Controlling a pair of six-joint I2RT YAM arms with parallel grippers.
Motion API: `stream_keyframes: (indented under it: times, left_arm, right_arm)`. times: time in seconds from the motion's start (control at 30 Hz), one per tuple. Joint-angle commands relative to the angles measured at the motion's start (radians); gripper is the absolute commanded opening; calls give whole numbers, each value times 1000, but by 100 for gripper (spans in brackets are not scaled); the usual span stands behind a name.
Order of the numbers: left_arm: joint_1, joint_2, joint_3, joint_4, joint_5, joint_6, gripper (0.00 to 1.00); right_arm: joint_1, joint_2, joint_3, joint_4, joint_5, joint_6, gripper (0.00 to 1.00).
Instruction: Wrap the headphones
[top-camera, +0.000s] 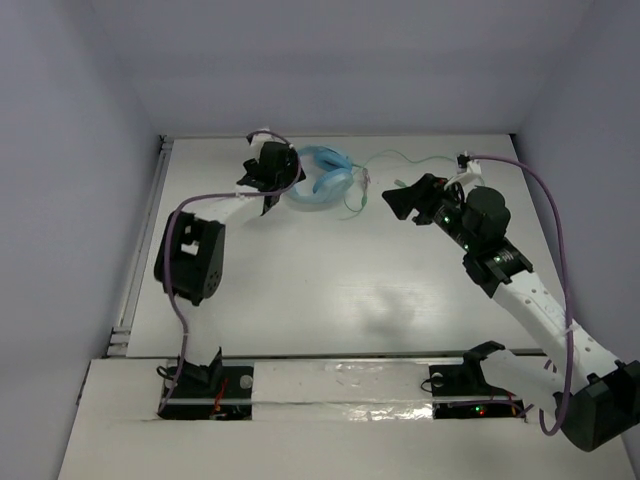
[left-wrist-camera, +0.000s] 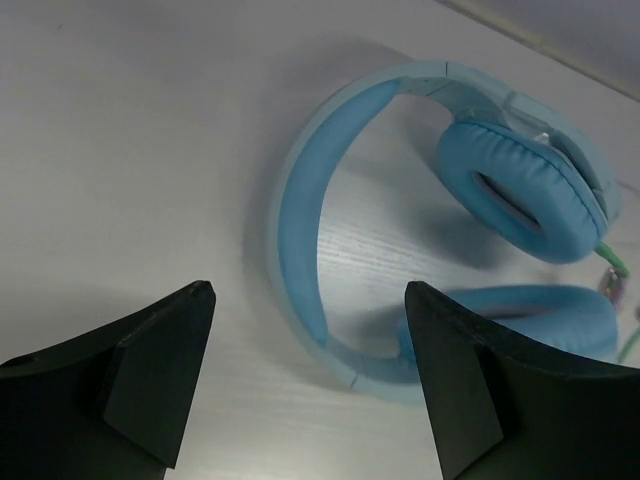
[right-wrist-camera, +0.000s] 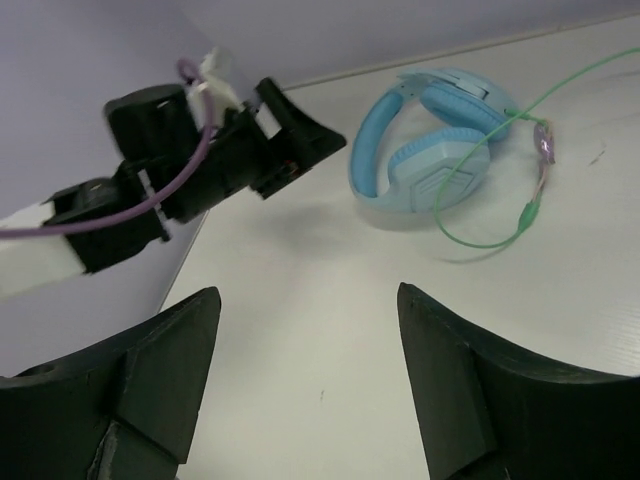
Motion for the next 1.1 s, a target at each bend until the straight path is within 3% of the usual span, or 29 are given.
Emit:
stream_keyframes:
  times: [0.0,0.17,0.5,0.77,0.87,0.93,0.97,1.07]
  left_arm:
    - [13,117,169,-77,-21,65,74]
    - [13,292,372,-204,-31,96,69]
    - [13,382,401,-230,-45,113,62]
    - [13,436,460,-244,-27,119,48]
    - [13,468,502,-259,-16,125,35]
    - [13,494,533,-287,-8,128,17]
    - [13,490,536,-292,-7,130,0]
    - [13,400,477,-264,-8,149,0]
  right_arm:
    - [7,-3,-1,81,-32,-2,77]
    - [7,-6,-5,88,-35,-4,77]
    - [7,0,-11,102,-35,1,76]
    - [16,-1,-13,107,-31,7,74]
    - [16,-3,-8,98,-26,4,74]
    - [16,-6,-8,99,-20,2,73]
    - [16,-6,-11,102,-18,4,72]
    - [16,5,-8,96,-14,-5,62]
